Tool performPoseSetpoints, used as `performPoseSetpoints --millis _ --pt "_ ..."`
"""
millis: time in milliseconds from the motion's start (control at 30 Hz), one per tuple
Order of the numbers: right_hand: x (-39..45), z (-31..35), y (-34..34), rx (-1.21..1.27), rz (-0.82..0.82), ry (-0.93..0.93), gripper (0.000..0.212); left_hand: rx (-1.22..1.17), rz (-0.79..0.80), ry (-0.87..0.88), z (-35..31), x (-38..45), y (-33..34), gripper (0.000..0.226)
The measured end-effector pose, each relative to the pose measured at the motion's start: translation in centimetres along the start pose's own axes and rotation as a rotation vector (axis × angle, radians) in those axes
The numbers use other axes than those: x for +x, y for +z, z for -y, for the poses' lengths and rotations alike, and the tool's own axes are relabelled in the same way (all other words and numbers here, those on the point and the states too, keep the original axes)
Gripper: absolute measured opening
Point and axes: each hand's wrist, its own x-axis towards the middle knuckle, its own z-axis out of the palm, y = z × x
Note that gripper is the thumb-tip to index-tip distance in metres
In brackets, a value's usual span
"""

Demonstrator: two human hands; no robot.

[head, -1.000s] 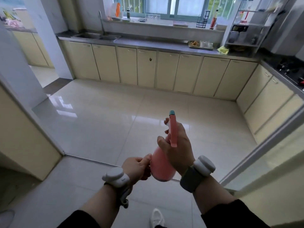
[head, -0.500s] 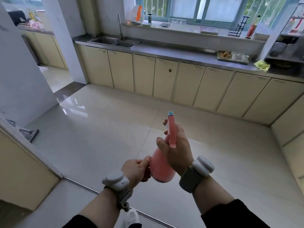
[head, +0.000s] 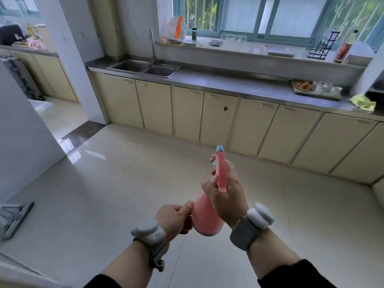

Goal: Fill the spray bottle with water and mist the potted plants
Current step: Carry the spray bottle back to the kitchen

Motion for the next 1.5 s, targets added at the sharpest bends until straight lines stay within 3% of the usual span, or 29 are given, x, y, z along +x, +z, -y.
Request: performPoseSetpoints --millis 167,300,433,567,833,1067,1500 --pt "11.9 -2.6 4.2 0.057 0.009 -0.024 0.038 -0.029 -0.027 0.013 -5.4 11.0 -1.7 0.042" --pt "20.5 -2.9 6.8 0.099 -0.007 -0.048 0.052 -0.054 -0.069 0.021 -10.0 18.0 -3.1 0.046" --pt "29.8 -3.6 9.9 0.154 0.001 -0.053 0.031 -0.092 -0.098 0.034 -14.4 25.8 -5.2 0.047" --pt "37.7 -5.4 13.9 0.112 0.112 -0.065 0.035 -0.106 -0.131 0.018 -17.2 33.0 -7.7 0.047" --pt "53.5 -7.6 24.5 0.075 0.091 -0.126 0.029 -0.136 -0.134 0.018 -23.3 49.3 -15.5 0.047" --pt "66.6 -7.1 32.9 0.056 0.098 -0.155 0.048 -0.141 -0.142 0.004 -29.2 61.7 -23.0 0.046" --pt "93.5 -9.6 47.6 0.106 0.244 -0.225 0.047 -0.205 -0.296 -0.013 -40.0 86.3 -33.3 0.042"
